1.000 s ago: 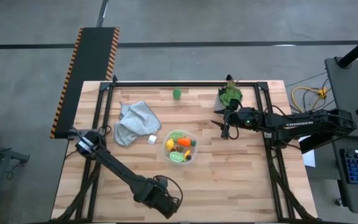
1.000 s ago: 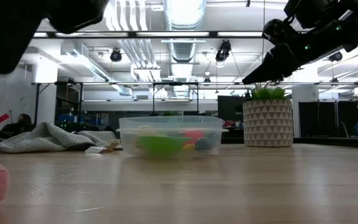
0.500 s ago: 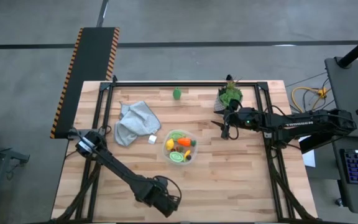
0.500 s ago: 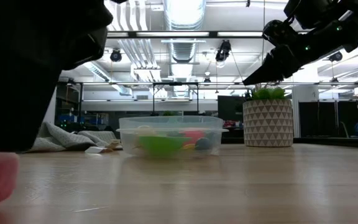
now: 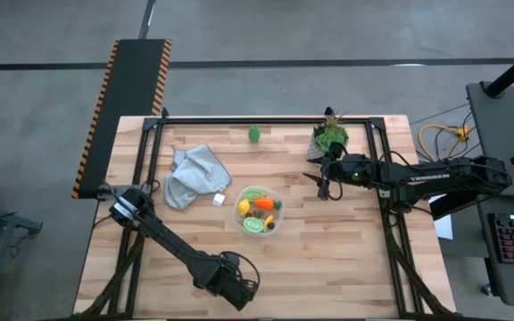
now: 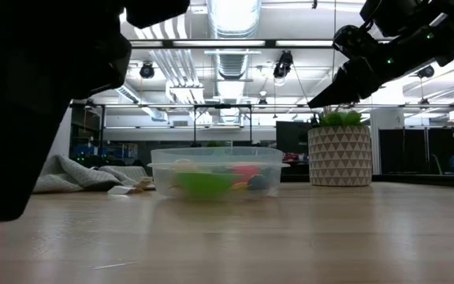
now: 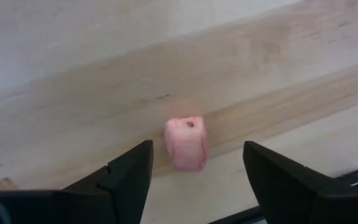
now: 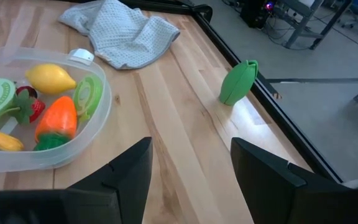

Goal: Pick and placing Produce into tupperware
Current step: Put the pink peach into the transparent bin

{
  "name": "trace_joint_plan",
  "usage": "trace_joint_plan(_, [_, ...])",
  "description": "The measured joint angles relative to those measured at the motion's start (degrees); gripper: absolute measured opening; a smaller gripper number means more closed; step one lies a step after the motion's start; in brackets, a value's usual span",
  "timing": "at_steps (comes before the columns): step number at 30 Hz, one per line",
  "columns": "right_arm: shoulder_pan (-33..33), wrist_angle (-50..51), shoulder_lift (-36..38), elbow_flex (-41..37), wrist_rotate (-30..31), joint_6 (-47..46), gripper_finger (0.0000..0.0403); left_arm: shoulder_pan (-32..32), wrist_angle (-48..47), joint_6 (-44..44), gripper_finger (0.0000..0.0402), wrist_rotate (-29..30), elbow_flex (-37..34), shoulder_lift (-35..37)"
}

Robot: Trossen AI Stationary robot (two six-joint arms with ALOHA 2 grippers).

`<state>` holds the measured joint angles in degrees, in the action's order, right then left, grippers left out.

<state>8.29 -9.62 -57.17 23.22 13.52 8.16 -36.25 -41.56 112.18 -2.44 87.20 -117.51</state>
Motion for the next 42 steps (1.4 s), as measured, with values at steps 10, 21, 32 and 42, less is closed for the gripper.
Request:
trace_joint_plan(10, [-0.02,0.02,-0.02,-0.07,0.00,0.00,0.0210,0.04,0.66,-0.26,0.0234,-1.11,-1.29,-0.72])
trace_joint_plan(21, [-0.01,0.02,-0.02,-0.11,0.00,0.00,0.0210,0.25,1.10,-1.49,0.0234,-1.16,-2.42,-0.56])
trace_joint_plan(32, [-0.02,0.02,-0.02,-0.15,0.00,-0.02,0.0210,0.83,1.12,-1.75,0.0234,-1.42,-3.64,-0.53])
trace_joint_plan(42, [-0.02,0.02,-0.02,-0.15,-0.01,-0.20,0.0210,0.88,0.02,-2.47,0.0140,-1.70,-3.87,-0.58])
